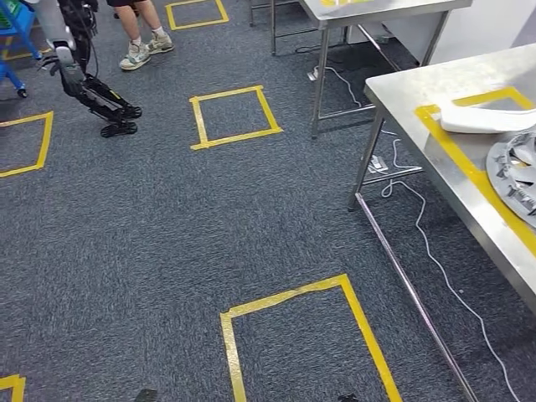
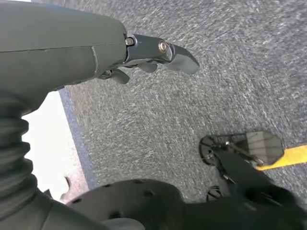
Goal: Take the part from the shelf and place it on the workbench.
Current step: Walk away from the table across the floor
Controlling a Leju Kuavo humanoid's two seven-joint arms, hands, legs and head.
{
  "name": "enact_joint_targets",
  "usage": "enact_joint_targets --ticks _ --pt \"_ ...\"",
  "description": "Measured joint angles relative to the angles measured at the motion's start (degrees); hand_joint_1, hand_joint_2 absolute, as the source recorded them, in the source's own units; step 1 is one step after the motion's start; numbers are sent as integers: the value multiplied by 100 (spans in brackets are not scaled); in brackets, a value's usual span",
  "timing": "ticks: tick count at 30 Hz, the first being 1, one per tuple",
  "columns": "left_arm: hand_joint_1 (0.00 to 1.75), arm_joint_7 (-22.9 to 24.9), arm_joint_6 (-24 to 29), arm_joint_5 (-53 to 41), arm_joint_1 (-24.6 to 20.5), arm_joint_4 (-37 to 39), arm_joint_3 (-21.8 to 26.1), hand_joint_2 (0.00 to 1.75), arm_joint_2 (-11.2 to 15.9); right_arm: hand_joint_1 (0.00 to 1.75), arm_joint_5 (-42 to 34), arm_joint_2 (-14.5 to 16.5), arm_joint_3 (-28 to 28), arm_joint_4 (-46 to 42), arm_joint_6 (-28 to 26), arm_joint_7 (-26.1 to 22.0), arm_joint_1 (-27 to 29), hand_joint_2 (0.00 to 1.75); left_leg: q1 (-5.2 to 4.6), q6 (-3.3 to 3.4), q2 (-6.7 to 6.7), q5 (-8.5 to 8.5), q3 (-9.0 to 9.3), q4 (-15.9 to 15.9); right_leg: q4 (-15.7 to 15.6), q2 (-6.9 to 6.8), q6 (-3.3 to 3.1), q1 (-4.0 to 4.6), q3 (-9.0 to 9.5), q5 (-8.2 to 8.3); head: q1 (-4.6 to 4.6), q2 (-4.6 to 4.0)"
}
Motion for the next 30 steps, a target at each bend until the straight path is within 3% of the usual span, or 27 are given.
enact_joint_targets --ticks 2,4,5,7,9,11,12,13,15,16,18,20,22,24,26,27,28,30 --pt "0 0 -2 -15 -19 0 0 175 -4 0 6 1 0 0 0 9 -1 0 -28 68 192 112 244 -465 14 -118 56 39 18 -32 8 0" --pt "0 0 -7 -19 -12 0 0 175 -8 0 12 2 0 0 0 13 -11 0 -45 156 105 105 241 -511 4 -237 106 47 50 -49 21 0" --pt "0 1 -9 -20 1 0 0 175 -5 0 14 2 0 0 0 13 -19 0 -42 188 43 111 240 -519 16 -233 137 33 59 -74 25 0" --pt "0 5 -15 -37 9 0 1 175 4 0 17 3 0 0 1 13 -23 0 -24 262 -88 136 241 -533 292 7 193 2 -44 -274 45 0" --pt "0 14 -28 -68 -7 0 1 175 10 0 19 3 0 0 1 11 -7 0 -15 309 -231 150 232 -535 1024 334 216 -15 -380 -648 74 0" --pt "0 20 -49 -84 -12 0 0 175 11 0 34 3 1 0 2 5 11 87 -18 322 -390 157 225 -534 1655 440 214 -15 -703 -851 81 0" --pt "0 18 -57 -85 -4 0 0 175 13 0 48 3 2 0 2 1 16 131 -18 319 -475 161 225 -533 1679 456 207 -16 -735 -786 83 0" --pt "0 12 -62 -86 4 0 0 175 15 0 63 3 6 0 2 -3 17 175 -14 310 -560 167 228 -530 1474 479 200 -23 -657 -619 82 0" --pt "0 -17 -70 -97 7 -1 1 175 18 0 82 4 25 1 -1 -7 16 175 -10 270 -721 177 224 -515 680 695 204 -66 -305 -210 84 0" --pt "0 -33 -74 -109 1 -1 1 175 21 0 85 8 34 3 -3 -8 14 175 -11 243 -784 183 206 -499 362 825 205 -91 -167 -92 85 0" --pt "0 -52 -79 -134 7 -2 0 175 30 0 85 15 46 6 -10 -14 0 175 -7 172 -868 209 158 -491 126 984 183 -104 -74 -49 83 0" --pt "0 -57 -83 -156 36 -1 0 175 34 0 79 18 51 6 -20 -28 -15 175 21 103 -903 235 124 -509 117 921 106 -85 -77 -12 78 0" --pt "0 -57 -92 -186 36 -2 0 175 37 0 70 18 54 5 -34 -51 -10 175 15 58 -703 96 27 -331 87 832 24 -77 -74 30 51 0" --pt "0 -62 -99 -214 -4 -2 0 175 33 0 62 18 54 4 -44 -67 0 175 1 33 -416 -267 -274 307 71 719 -27 -53 -80 44 21 0" --pt "0 -73 -101 -228 -35 -2 0 175 26 0 55 18 53 4 -46 -68 15 175 5 20 -319 -542 -586 1004 71 606 -45 -27 -92 41 19 0" --pt "0 -78 -102 -236 -39 -2 0 175 24 0 54 18 53 4 -48 -67 19 175 5 20 -311 -533 -616 1111 72 565 -47 -21 -93 41 19 0" --pt "0 -81 -105 -244 -38 -2 0 175 24 0 52 18 52 4 -50 -67 19 175 5 24 -310 -421 -532 994 72 538 -46 -19 -91 40 18 0" --pt "0 -84 -113 -260 -33 -2 0 175 25 0 50 18 52 4 -52 -66 9 175 7 38 -298 -74 -114 275 73 512 -34 -18 -83 41 16 0"
